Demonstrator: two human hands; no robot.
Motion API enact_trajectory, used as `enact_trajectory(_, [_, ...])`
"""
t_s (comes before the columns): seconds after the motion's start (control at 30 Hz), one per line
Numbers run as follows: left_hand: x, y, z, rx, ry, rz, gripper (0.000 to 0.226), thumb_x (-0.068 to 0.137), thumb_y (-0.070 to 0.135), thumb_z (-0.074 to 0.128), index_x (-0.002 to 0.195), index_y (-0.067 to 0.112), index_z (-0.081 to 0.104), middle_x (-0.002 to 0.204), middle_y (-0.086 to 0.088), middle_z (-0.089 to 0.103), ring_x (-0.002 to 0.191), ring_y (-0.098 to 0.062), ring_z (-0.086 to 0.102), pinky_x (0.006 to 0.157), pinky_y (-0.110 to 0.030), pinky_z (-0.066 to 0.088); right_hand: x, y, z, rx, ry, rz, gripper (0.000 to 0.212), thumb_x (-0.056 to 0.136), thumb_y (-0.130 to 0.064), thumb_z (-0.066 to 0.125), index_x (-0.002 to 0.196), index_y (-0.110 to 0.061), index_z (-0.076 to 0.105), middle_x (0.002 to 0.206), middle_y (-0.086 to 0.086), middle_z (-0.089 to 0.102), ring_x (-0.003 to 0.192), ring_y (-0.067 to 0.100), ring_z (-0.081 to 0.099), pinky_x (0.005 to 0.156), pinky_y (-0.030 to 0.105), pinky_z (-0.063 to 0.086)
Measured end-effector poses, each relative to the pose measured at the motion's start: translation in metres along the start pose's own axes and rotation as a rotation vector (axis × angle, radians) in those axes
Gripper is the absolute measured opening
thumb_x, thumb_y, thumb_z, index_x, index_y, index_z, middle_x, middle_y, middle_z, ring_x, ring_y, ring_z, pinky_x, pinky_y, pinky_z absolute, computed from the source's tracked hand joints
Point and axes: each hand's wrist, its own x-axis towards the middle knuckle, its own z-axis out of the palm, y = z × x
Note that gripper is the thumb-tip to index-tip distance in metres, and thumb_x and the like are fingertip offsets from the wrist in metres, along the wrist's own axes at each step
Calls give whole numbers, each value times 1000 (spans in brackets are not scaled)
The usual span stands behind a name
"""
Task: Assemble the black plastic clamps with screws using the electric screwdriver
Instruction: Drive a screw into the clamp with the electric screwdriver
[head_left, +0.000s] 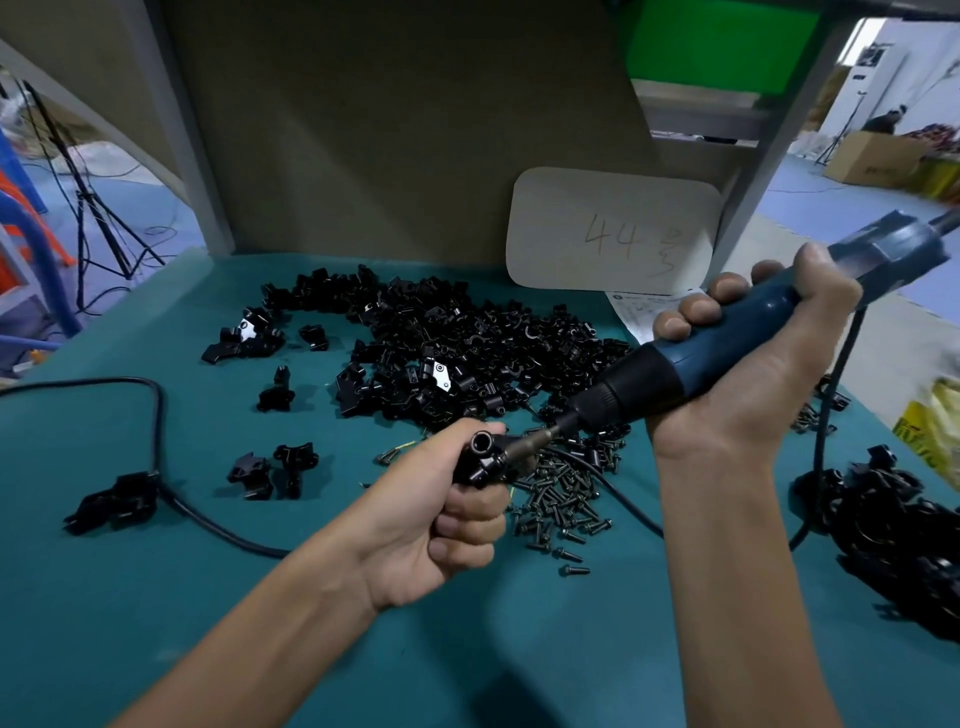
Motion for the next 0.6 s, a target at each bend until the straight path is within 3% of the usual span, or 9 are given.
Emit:
enact_trajectory(0.1, [-1,-3,2,-77,-56,-121,19,88,31,55,80,15,61,44,10,21,33,-3,20,30,-13,13,0,1,-4,32,-85,4,25,100,-40,50,102,-15,47,70,-3,50,54,11,48,48,24,41])
enact_trajectory(0.2, [-2,-8,3,-107,-83,-164,17,80,27,59,78,11,66,43,10,23,31,-2,22,29,-13,15,-1,3,-6,12,-139,12,27,100,-42,47,101,-15,48,71,-3,51,54,11,49,48,24,42])
enact_trajectory(0.37, [0,-16,0,-29,66,-27,18,98,31,46,87,17,49,48,8,19,38,-6,15,31,-15,15,-4,8,-8,-54,-76,29,21,98,-36,55,96,-17,47,69,-4,52,54,10,50,49,23,44])
enact_trajectory(0.6, [-2,-12,0,64,111,34,37,100,45,49,78,17,38,49,6,20,38,-7,15,36,-17,10,-3,6,-6,-61,-23,54,18,98,-32,58,93,-18,47,69,-4,51,54,10,49,47,23,44])
